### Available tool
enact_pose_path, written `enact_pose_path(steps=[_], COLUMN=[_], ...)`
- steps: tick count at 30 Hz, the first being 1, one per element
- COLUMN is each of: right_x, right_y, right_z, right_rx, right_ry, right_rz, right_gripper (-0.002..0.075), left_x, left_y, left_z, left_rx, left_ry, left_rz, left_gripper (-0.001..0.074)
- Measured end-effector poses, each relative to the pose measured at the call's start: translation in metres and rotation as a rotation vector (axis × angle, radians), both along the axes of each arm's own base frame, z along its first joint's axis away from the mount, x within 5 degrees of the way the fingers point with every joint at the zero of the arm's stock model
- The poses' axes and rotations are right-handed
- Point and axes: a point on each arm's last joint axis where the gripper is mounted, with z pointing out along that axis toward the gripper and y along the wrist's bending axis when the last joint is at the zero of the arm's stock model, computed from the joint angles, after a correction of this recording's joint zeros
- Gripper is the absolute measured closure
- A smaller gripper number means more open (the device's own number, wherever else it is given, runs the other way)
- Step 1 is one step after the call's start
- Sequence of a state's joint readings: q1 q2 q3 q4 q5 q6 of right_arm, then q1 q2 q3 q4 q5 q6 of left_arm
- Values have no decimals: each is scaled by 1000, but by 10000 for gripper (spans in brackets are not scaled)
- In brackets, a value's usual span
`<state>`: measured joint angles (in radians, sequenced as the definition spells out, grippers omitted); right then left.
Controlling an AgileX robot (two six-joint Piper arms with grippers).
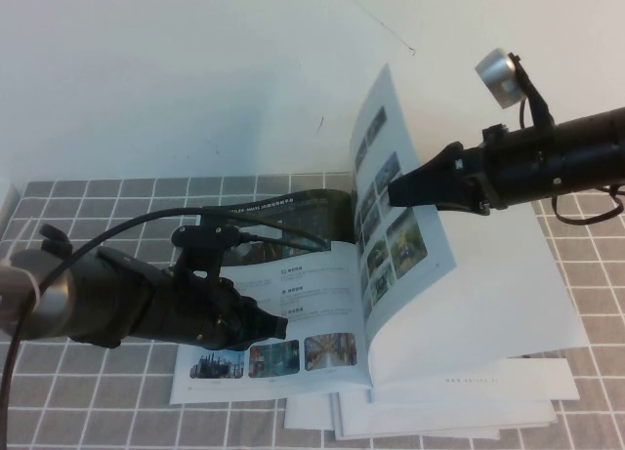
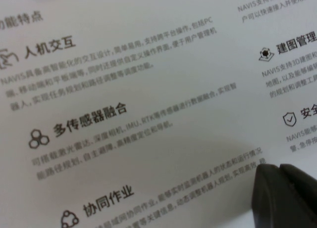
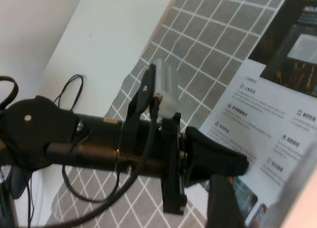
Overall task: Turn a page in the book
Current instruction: Open the closed book
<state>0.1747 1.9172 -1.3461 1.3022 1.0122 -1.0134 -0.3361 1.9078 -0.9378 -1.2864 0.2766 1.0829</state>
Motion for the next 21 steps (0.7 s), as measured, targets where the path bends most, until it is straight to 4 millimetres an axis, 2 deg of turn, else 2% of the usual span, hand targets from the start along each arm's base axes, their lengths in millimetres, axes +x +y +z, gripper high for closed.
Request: enact_pose_path(steps=[3, 8, 11, 13, 16, 21], right_x=[1, 4, 4, 4, 4, 4], right_y=[4, 8, 9, 9, 9, 9], right_z=[1, 4, 5, 6, 6, 6], right_rx=[12, 58, 72, 73, 73, 73], right_ry=[-9, -17, -20, -24, -26, -31], right_rz=[-21, -46, -53, -54, -53, -51], right_gripper=[337, 337, 337, 337, 337, 337], left_x=[0, -1, -6, -15, -33, -75], left_y=[0, 0, 0, -2, -3, -7], left_z=[2, 17, 39, 65, 91, 109], left_rx=[1, 2, -21, -64, -106, -95], left_ry=[-7, -57, -108, -153, -200, -267], left_rz=[0, -6, -36, -80, -132, -208], left_gripper=[738, 738, 738, 738, 738, 738])
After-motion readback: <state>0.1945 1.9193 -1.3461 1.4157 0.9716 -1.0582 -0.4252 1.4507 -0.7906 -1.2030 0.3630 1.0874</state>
